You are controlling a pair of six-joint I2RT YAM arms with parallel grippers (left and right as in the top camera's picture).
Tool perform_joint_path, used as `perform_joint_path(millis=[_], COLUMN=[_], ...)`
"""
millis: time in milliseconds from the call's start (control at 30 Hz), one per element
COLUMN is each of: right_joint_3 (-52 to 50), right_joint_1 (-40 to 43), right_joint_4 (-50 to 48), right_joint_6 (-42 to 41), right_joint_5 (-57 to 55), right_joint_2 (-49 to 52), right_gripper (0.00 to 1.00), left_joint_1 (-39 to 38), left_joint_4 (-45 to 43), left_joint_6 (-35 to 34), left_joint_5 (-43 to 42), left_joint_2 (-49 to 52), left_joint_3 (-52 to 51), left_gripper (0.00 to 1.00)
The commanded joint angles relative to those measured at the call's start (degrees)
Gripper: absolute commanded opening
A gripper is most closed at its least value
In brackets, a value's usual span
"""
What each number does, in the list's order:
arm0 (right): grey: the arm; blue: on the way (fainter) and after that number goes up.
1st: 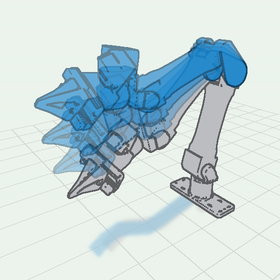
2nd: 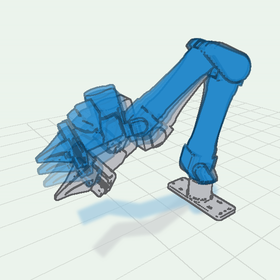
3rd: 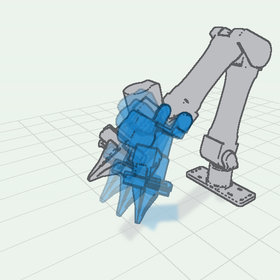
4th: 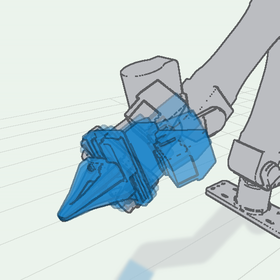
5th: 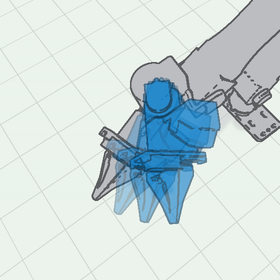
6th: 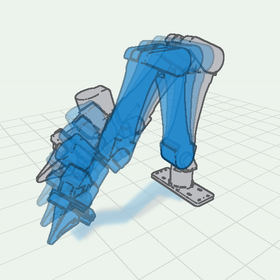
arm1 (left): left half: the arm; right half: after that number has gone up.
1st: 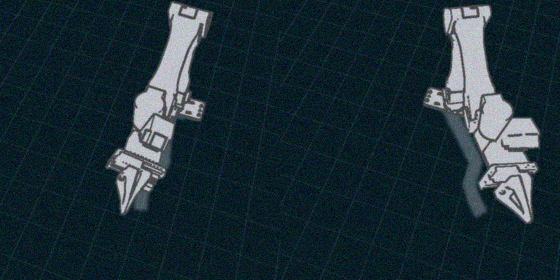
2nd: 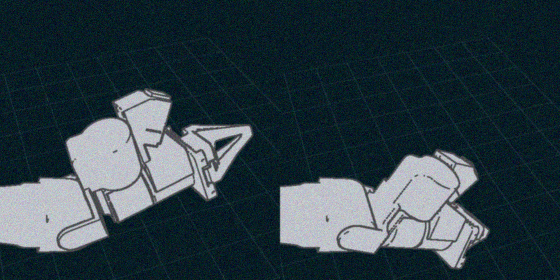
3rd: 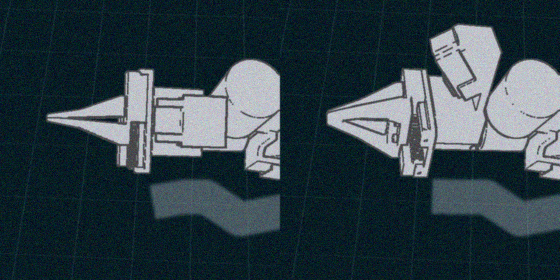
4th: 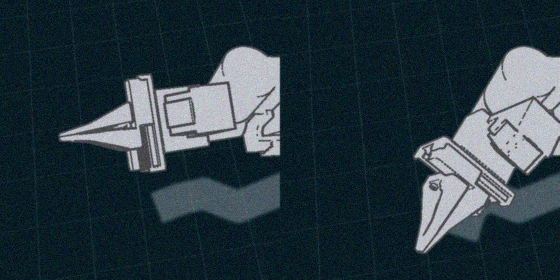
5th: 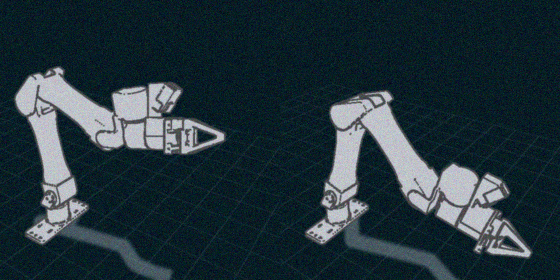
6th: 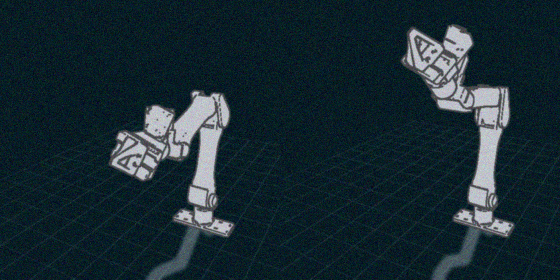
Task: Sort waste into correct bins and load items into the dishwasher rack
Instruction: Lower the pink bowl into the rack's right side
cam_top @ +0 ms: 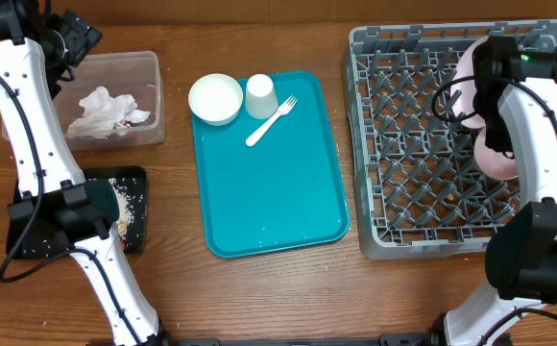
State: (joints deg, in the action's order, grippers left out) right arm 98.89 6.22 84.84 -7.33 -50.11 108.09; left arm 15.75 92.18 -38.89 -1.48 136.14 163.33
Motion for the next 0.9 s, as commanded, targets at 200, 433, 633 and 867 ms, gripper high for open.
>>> perform_joint_path(millis=[200,433,633,867], right_joint_3=[-0.33,-0.33,-6.08,-8.94], right_joint_1=[-0.2,-4.81,-5.9,-7.39], right_joint_4=[-6.38,-6.14,-6.32,-5.22], right_joint_6=[-0.09,-0.33,-1.42,-1.84], right_joint_5=[-7.67,-5.29,-5.16,-7.58], right_joint_2=[-1.88,-1.81,-1.68,-1.68], right_gripper=[0.06,0.06,0.06,0.11], left_joint_1=[-0.35,-0.35,-0.35,-0.35], left_joint_4=[0.11,0.11,0.13,0.13], left_joint_6=[-0.33,-0.33,-0.33,-0.33], left_joint_5=[0.42,0.42,0.42,0.42], left_joint_2=[-0.11,-0.11,-0.11,-0.11], left_joint_3=[-0.11,-0.11,-0.11,-0.11], left_gripper=[1.0,1.0,1.0,1.0])
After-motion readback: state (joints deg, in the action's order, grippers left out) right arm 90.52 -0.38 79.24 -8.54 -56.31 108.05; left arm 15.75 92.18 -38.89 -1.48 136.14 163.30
